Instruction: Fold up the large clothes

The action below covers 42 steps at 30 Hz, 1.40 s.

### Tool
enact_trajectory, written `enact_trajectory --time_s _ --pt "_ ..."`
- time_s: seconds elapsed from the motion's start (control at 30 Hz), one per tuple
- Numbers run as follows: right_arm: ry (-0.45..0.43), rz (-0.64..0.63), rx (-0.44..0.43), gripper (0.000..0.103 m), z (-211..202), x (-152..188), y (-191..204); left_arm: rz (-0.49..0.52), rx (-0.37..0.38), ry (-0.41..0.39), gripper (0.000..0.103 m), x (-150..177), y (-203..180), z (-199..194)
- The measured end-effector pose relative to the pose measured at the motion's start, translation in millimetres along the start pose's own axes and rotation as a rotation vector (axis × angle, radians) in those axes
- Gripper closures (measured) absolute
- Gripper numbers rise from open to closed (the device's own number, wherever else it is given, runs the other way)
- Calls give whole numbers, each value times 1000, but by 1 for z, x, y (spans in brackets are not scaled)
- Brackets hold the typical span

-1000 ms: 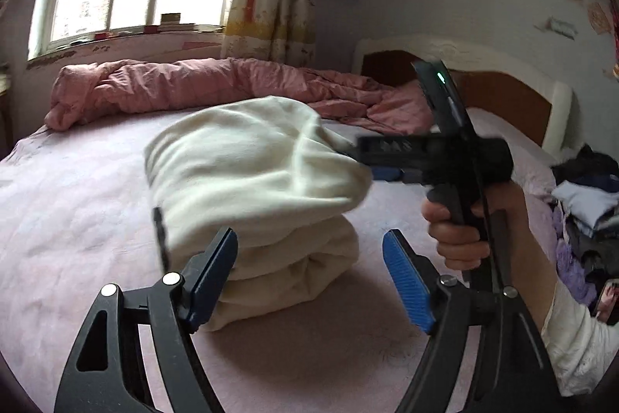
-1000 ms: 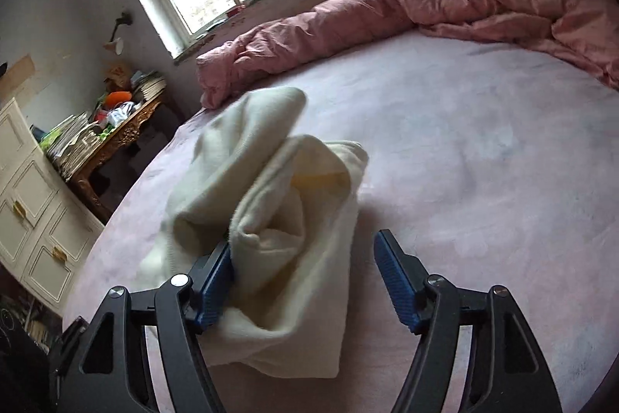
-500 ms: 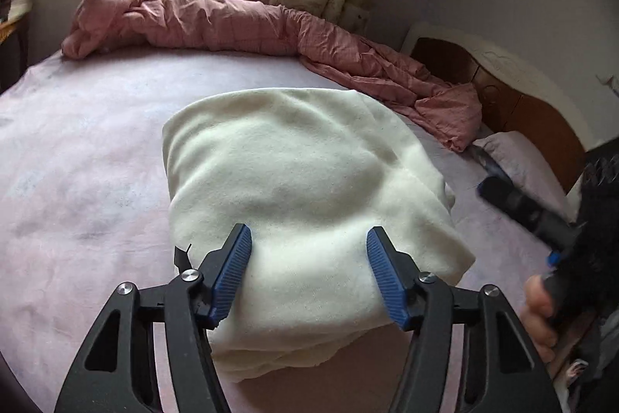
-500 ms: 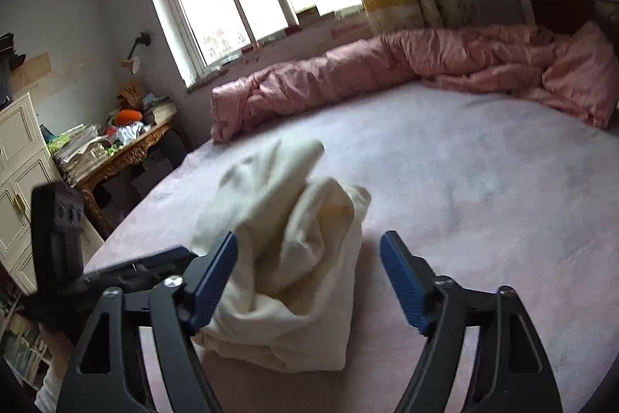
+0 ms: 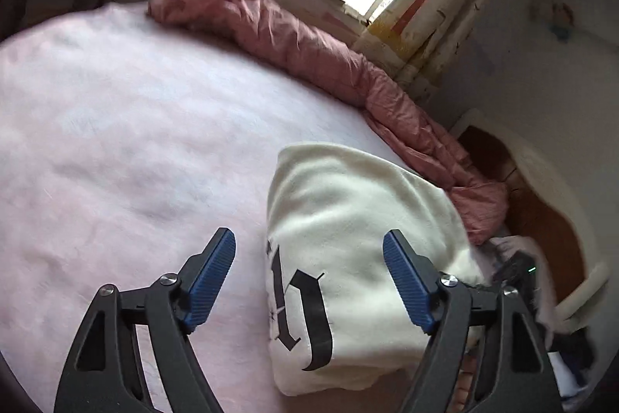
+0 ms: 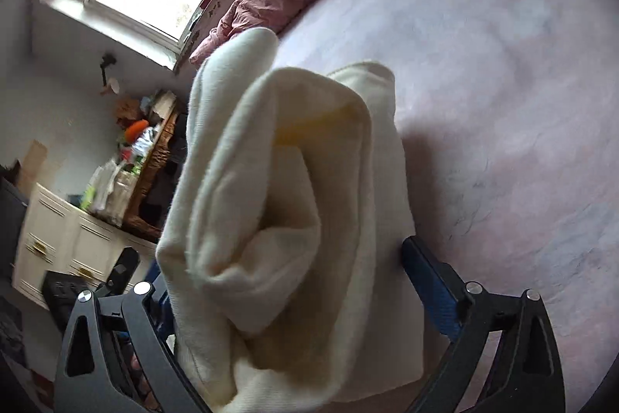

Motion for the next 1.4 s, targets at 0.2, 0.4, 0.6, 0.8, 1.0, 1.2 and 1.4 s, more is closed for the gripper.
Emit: enact_trajectory --time_s 0.2,0.4,0.6,0.8,1.0,1.2,1.4 --pt "65 -27 -67 10 6 9 -14 -134 131 290 21 31 16 56" --pt "66 -78 -67 24 4 14 -13 -192 347 445 0 67 -16 85" --pt "28 -139 -61 37 -9 12 0 -43 281 328 18 57 -46 66" --pt "-80 -205 -48 40 -66 -4 23 89 344 241 21 40 -123 42" --pt "-291 -282 10 40 -193 -46 47 234 537 218 21 29 -265 24" --pt "-492 -305 122 40 -328 -82 30 369 716 238 20 49 -431 28" --pt "-604 -217 292 39 -428 -92 -25 315 806 424 20 135 -536 71"
Point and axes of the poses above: each gripper's, at about its wrist camera, not at the fingertips, and z roughly the way its jaws point, y to its left, x to its underside, the point moved 9 cm from there along z, roughly the way its jaws point, and after that the axes turned 15 degrees about -x, right-handed, at the moved point
